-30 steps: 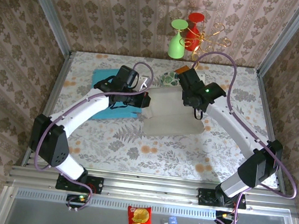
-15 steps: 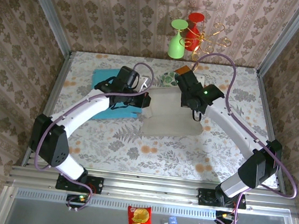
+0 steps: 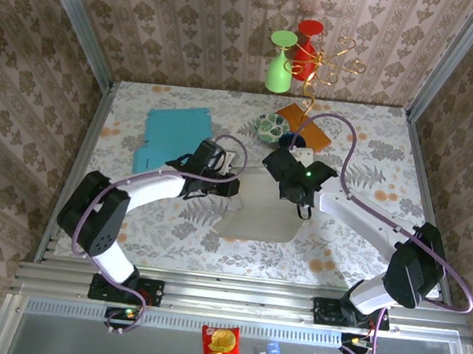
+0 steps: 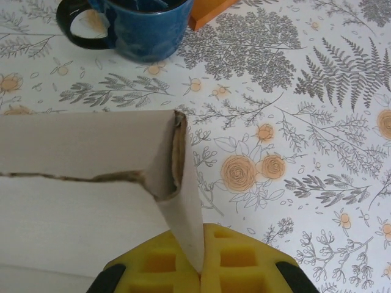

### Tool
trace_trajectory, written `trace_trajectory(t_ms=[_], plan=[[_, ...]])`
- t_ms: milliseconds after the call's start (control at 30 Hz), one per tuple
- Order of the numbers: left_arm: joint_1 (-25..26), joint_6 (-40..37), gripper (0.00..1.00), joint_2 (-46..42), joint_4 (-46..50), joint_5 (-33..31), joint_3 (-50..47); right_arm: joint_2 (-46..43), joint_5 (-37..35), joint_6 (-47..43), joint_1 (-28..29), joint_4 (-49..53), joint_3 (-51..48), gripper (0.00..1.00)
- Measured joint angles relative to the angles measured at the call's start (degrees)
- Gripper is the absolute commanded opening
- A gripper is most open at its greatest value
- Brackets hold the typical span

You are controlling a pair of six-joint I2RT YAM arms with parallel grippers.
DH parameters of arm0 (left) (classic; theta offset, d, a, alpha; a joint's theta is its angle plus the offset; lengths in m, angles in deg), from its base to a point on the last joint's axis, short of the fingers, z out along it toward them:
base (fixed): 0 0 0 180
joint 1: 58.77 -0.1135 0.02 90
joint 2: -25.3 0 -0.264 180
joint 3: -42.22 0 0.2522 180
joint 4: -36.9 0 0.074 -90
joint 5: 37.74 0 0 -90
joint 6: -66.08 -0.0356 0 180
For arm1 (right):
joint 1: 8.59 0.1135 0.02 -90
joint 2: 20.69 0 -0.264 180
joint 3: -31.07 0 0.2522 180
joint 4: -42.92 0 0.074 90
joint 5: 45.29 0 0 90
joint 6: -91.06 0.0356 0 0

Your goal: Fold the paper box

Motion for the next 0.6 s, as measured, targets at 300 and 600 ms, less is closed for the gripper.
trace_trajectory(t_ms=[300,600], plan=[[0.0,3.4,0.24,3.4,-10.6,0.0,-3.8,1.4,-1.3,0.8,0.7,0.1,-0.2,0.00],[0.0,6.6,0.21,4.2,-15.8,0.2,-5.6,1.8,-2.1,1.2,0.7,0.3,-0.2,0.00]])
